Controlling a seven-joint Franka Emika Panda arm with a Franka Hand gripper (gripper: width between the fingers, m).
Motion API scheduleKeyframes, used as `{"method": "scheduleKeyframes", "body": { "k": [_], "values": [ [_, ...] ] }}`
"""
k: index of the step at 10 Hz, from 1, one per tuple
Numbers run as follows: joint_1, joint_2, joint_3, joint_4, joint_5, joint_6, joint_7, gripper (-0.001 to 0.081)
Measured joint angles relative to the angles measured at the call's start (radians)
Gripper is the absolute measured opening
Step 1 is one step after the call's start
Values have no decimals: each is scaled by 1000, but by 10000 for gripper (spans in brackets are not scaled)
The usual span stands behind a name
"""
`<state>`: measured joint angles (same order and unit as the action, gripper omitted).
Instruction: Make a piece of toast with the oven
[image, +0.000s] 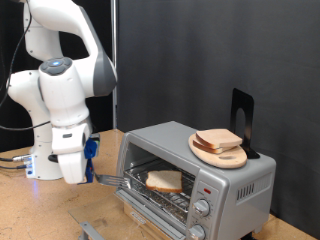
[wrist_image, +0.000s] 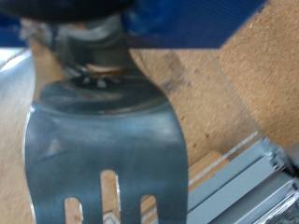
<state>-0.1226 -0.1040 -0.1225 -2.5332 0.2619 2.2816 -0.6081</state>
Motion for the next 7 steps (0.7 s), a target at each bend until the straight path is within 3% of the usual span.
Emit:
{"method": "scheduleKeyframes", "body": {
  "k": [3, 5, 7],
  "values": [
    [-18, 2, -36, 18, 22, -41, -29, 395],
    [-23, 3, -59, 45, 67, -114, -53, 395],
    [-22, 0, -58, 38, 86, -98, -75, 395]
  ]
}}
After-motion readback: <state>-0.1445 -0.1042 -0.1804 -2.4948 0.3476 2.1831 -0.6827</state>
